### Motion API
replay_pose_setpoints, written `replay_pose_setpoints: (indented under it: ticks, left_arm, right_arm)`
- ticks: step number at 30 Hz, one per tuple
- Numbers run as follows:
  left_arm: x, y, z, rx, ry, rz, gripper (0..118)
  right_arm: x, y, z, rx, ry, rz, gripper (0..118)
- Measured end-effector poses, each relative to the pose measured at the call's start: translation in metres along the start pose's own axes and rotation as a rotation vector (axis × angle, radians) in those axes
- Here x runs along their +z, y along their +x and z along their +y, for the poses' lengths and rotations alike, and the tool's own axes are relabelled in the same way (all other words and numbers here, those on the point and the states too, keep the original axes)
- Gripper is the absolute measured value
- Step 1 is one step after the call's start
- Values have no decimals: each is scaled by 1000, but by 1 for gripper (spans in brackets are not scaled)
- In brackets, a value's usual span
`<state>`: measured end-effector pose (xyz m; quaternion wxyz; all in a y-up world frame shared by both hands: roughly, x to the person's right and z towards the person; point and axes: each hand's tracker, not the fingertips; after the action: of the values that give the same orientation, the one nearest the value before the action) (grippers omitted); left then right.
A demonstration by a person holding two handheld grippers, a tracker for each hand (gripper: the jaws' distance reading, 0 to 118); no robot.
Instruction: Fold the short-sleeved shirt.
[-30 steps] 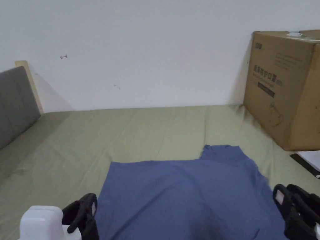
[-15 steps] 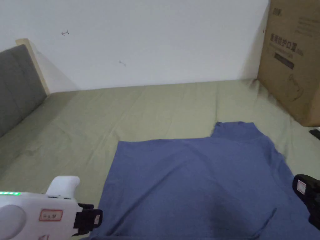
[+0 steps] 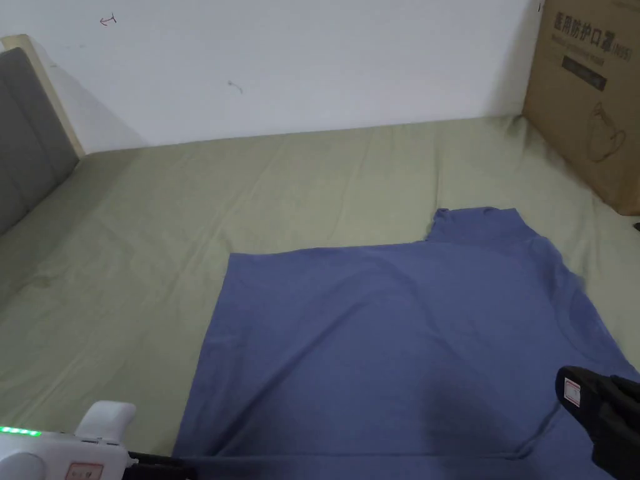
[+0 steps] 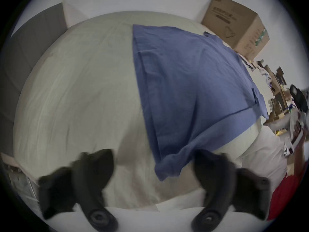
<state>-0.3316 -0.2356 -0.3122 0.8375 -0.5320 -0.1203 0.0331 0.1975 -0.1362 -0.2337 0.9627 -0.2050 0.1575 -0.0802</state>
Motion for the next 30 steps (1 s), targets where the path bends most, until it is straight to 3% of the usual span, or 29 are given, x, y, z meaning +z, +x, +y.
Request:
replay_pose_setpoints:
  ticks: [1,2,4,5,8,11,15,16,17,18,19,20,21,22,24,27,30]
  left_arm:
    - [-2,0,-4,-28,18,13,62]
    - [-5,1,-8,-53,34,31,41]
    - [0,8,-14,-23,70,-44,13]
    - [2,13,-19,-33,96,-33,6]
    - [18,31,-30,-85,222,15,5]
    - [28,45,-49,-45,334,58,4]
    - [41,60,-62,2,456,92,4]
    - [43,58,-58,3,476,107,4]
    - [44,62,-60,0,491,119,4]
    - [45,67,-62,-7,502,128,4]
    - [46,71,-64,-5,510,130,4]
    - [50,75,-59,-2,525,136,4]
    - [50,79,-60,1,533,139,4]
    - [51,83,-61,-4,542,153,4]
    - [56,84,-55,6,545,145,4]
    - [59,90,-58,35,566,156,4]
    - [63,88,-56,76,574,145,4]
  right_arm:
    - [-2,-1,-1,8,-9,-2,0]
    - [-4,-2,-2,17,-15,-6,0]
    - [-6,-2,-4,31,-15,-21,0]
    - [-6,-1,-5,30,-15,-26,0]
    - [-5,10,-4,-15,-9,-47,0]
    - [1,34,-2,-84,-15,-95,0]
    - [5,88,-3,-152,-139,-185,1]
    - [4,102,-6,-189,-191,-196,21]
    - [4,116,-10,-226,-242,-212,52]
    - [3,130,-14,-256,-295,-232,52]
    - [2,146,-21,-285,-335,-256,65]
    - [1,156,-28,-304,-365,-291,78]
    - [1,163,-34,-316,-373,-316,109]
    - [3,167,-38,-301,-346,-302,117]
    - [-3,169,-44,-258,-446,-350,110]
    - [-16,161,-60,-126,-549,-328,108]
    - [-24,147,-74,-38,-658,-308,91]
